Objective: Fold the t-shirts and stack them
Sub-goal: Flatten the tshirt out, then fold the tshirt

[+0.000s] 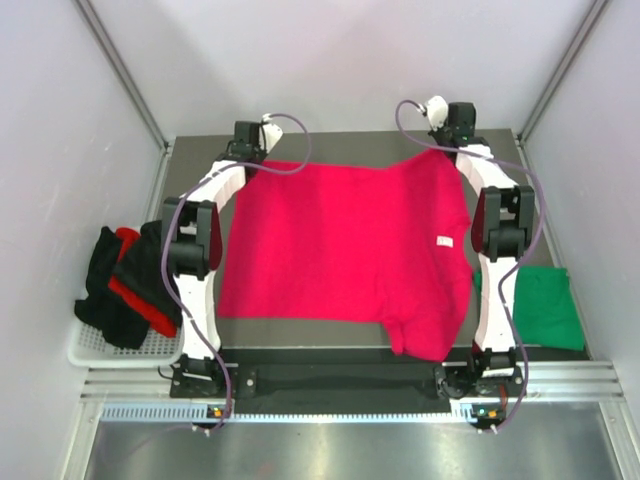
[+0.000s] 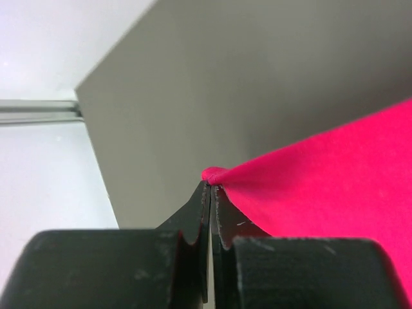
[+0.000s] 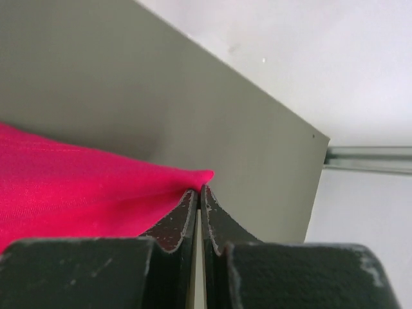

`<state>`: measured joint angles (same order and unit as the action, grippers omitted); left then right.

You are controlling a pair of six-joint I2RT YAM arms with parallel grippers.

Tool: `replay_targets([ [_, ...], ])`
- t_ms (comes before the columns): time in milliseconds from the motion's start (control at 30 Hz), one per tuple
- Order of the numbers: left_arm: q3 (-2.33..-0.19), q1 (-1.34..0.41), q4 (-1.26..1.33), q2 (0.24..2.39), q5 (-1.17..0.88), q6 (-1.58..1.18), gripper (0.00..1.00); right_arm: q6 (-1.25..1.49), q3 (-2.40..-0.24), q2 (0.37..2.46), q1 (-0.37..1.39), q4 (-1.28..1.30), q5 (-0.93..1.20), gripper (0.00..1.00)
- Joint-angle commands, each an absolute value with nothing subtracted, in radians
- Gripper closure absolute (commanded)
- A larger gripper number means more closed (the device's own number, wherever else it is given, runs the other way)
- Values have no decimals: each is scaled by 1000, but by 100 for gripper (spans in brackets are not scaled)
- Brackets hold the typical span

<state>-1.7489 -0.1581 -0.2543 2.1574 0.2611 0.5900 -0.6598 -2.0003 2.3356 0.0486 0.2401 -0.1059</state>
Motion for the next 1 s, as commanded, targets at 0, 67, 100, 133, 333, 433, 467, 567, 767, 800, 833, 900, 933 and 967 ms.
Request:
replay_targets([
  [0, -1821, -152, -126, 2193, 337, 592, 100, -601, -2117, 2355, 54, 172, -137, 100],
  [67, -1835, -152, -114, 2207, 353, 588, 100, -592, -2129, 2361, 57, 144, -137, 100],
  [100, -1836, -152, -100, 2213, 362, 583, 100, -592, -2132, 2362, 60, 120, -137, 100],
  [133, -1836, -152, -92, 2214, 364, 580, 100, -592, -2140, 2362, 60, 108, -135, 100],
  [333, -1819, -150, -14, 2195, 393, 561, 100, -584, -2218, 2375, 69, 49, -133, 100],
  [433, -1822, -147, -8, 2183, 374, 569, 100, -587, -2249, 2382, 74, 28, -127, 100],
  [467, -1828, -147, -8, 2183, 374, 572, 100, -591, -2261, 2387, 77, 29, -129, 100],
  [567, -1845, -149, -8, 2183, 376, 575, 100, -601, -2283, 2399, 81, 20, -133, 100],
  [767, -1812, -147, 97, 2117, 376, 594, 100, -592, -2252, 2369, 86, 8, -133, 100],
  [800, -1816, -147, 97, 2112, 373, 594, 100, -592, -2234, 2353, 86, 8, -130, 100],
  [833, -1821, -147, 97, 2109, 373, 595, 100, -588, -2197, 2324, 86, -27, -130, 100],
  [900, -1836, -147, 106, 2100, 376, 597, 100, -591, -2178, 2303, 87, -49, -126, 100],
  [933, -1842, -147, 109, 2097, 379, 598, 100, -588, -2178, 2286, 87, -51, -121, 100],
  [967, -1850, -147, 110, 2091, 383, 600, 100, -586, -2181, 2280, 86, -52, -121, 100],
])
